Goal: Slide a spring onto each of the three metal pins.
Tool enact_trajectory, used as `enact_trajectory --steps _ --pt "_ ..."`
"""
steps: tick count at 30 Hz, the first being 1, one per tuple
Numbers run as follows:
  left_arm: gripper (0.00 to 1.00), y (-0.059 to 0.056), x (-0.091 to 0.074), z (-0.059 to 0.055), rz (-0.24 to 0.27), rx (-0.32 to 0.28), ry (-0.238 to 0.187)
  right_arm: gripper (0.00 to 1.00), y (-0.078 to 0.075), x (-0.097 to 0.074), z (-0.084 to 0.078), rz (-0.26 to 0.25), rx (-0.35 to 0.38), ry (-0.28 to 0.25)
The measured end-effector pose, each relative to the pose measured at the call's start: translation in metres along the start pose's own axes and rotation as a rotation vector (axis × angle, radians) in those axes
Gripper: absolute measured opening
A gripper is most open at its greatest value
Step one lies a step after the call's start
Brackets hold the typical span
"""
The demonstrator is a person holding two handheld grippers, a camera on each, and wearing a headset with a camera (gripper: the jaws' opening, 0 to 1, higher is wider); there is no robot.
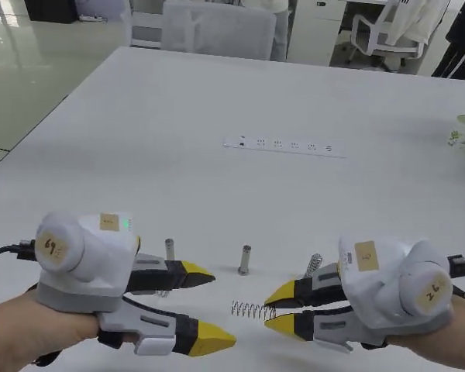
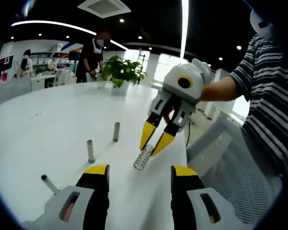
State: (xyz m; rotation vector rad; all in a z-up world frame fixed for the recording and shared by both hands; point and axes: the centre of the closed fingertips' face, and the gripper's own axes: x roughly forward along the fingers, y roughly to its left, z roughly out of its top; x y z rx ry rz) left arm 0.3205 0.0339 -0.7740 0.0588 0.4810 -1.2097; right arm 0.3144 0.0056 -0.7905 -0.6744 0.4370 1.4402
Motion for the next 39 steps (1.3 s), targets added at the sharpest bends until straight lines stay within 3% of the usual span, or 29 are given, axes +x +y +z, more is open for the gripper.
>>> enact_trajectory --steps 8,20,31,39 --pt "0.28 -0.012 0.015 0.005 -0.067 0.023 0.000 0.07 0.005 -0.007 0.007 0.017 -0.015 -0.024" --pt "0.07 -0.017 0.020 0.009 -0.100 0.042 -0.011 0.07 0.007 -0.012 0.013 0.027 -0.024 -0.032" --pt "0.03 -0.021 0.020 0.011 -0.117 0.063 -0.019 0.07 0.008 -0.013 0.012 0.034 -0.018 -0.030" --pt "0.03 -0.024 0.021 0.012 -0.136 0.076 -0.014 0.09 0.007 -0.016 0.007 0.021 0.070 -0.047"
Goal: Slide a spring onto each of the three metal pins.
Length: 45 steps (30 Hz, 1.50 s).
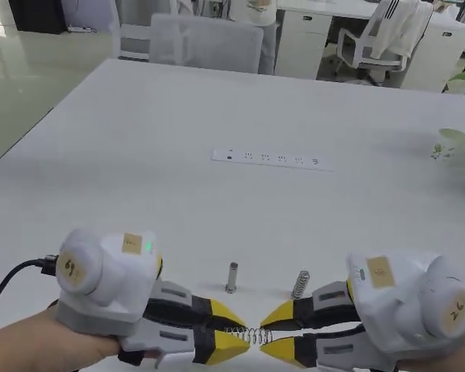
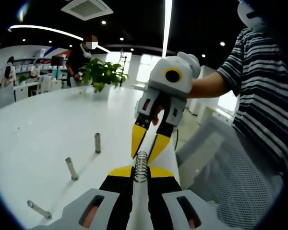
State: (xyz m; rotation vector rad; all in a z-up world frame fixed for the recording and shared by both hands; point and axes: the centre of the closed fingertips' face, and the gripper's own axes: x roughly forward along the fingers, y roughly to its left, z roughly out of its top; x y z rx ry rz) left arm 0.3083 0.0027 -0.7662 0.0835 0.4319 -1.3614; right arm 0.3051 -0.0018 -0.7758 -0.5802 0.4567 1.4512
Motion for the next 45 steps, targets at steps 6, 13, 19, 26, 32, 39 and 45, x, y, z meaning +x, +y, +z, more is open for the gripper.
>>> enact_trajectory --steps 6,13,19,26,32,39,45 --pt "0.03 0.000 0.000 -0.001 -0.014 0.007 0.009 0.12 0.001 0.000 -0.006 0.002 0.025 0.000" --pt "0.03 -0.005 0.004 -0.001 -0.041 0.021 0.019 0.08 0.005 0.003 -0.004 0.015 0.056 -0.015" --pt "0.03 -0.005 0.004 -0.003 -0.046 0.012 0.026 0.07 0.006 -0.001 0.000 0.008 0.032 -0.010" --pt "0.03 -0.001 0.005 -0.009 -0.028 0.030 0.048 0.07 0.002 -0.006 0.011 -0.013 -0.043 -0.004" --pt "0.03 0.000 0.005 -0.010 -0.021 0.036 0.051 0.07 0.003 -0.006 0.017 -0.004 -0.058 -0.007" --pt "0.03 0.002 0.006 -0.011 -0.009 0.047 0.059 0.07 0.001 -0.005 0.030 0.003 -0.040 -0.050" --pt "0.03 0.000 0.010 -0.014 0.003 0.062 0.073 0.07 0.005 -0.001 0.041 0.013 -0.003 -0.093"
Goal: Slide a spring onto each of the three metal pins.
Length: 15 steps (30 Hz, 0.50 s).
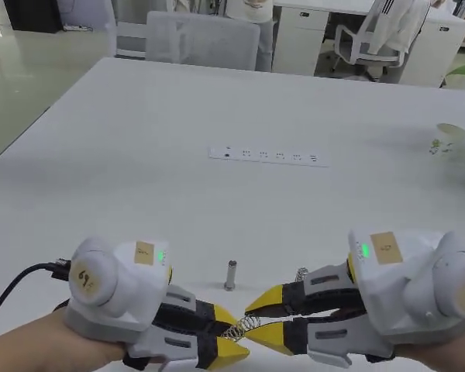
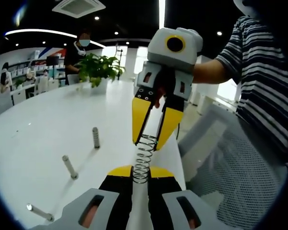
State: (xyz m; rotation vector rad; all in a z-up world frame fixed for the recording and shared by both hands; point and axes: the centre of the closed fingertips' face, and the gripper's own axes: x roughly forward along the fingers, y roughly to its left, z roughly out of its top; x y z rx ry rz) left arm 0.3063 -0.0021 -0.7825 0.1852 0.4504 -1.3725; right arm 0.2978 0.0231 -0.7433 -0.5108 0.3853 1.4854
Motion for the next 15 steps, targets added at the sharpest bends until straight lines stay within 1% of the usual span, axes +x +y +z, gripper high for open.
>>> enact_trajectory --steps 2,4,10,15 --pt "0.03 0.000 0.000 -0.001 0.004 0.004 0.004 0.07 0.001 0.003 0.002 -0.004 -0.010 -0.002" --pt "0.03 0.000 0.001 -0.001 0.005 0.003 0.003 0.07 0.001 0.005 0.008 -0.006 -0.002 -0.027" --pt "0.03 0.000 0.002 0.003 0.011 0.003 -0.004 0.07 0.001 0.013 0.015 -0.021 -0.021 -0.038" --pt "0.04 0.002 0.001 0.003 0.025 0.003 0.000 0.07 -0.001 0.015 0.017 -0.040 -0.036 -0.035"
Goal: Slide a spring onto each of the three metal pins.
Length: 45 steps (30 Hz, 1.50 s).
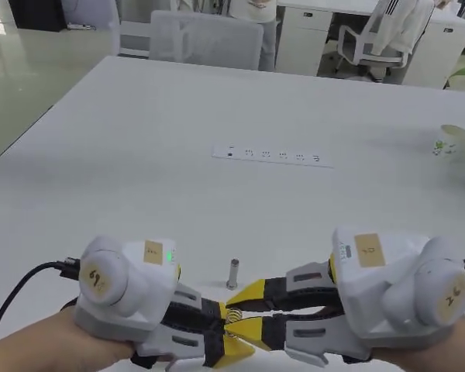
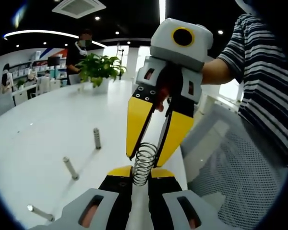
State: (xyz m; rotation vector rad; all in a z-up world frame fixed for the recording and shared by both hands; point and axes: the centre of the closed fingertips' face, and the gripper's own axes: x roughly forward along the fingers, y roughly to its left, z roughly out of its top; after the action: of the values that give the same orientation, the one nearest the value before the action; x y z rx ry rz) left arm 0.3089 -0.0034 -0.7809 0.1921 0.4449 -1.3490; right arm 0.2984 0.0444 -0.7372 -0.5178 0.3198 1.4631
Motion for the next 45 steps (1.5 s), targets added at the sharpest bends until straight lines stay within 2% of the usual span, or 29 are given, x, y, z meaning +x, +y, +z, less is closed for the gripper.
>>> enact_trajectory --steps 9,18,29,40,45 --pt "0.05 0.002 -0.005 0.003 0.018 -0.024 -0.025 0.07 -0.002 -0.004 0.003 0.001 0.001 0.004" --pt "0.06 0.005 -0.009 0.004 0.038 -0.036 -0.031 0.07 -0.003 -0.003 0.004 0.001 -0.014 0.019" --pt "0.14 0.009 -0.019 0.000 0.073 -0.059 -0.032 0.07 -0.007 -0.004 0.003 -0.010 -0.034 0.040" --pt "0.23 0.014 -0.039 -0.010 0.117 -0.099 -0.029 0.07 -0.012 -0.006 -0.003 -0.035 -0.043 0.062" --pt "0.25 0.021 -0.052 -0.011 0.151 -0.121 -0.042 0.07 -0.016 -0.005 -0.006 -0.050 -0.045 0.074"
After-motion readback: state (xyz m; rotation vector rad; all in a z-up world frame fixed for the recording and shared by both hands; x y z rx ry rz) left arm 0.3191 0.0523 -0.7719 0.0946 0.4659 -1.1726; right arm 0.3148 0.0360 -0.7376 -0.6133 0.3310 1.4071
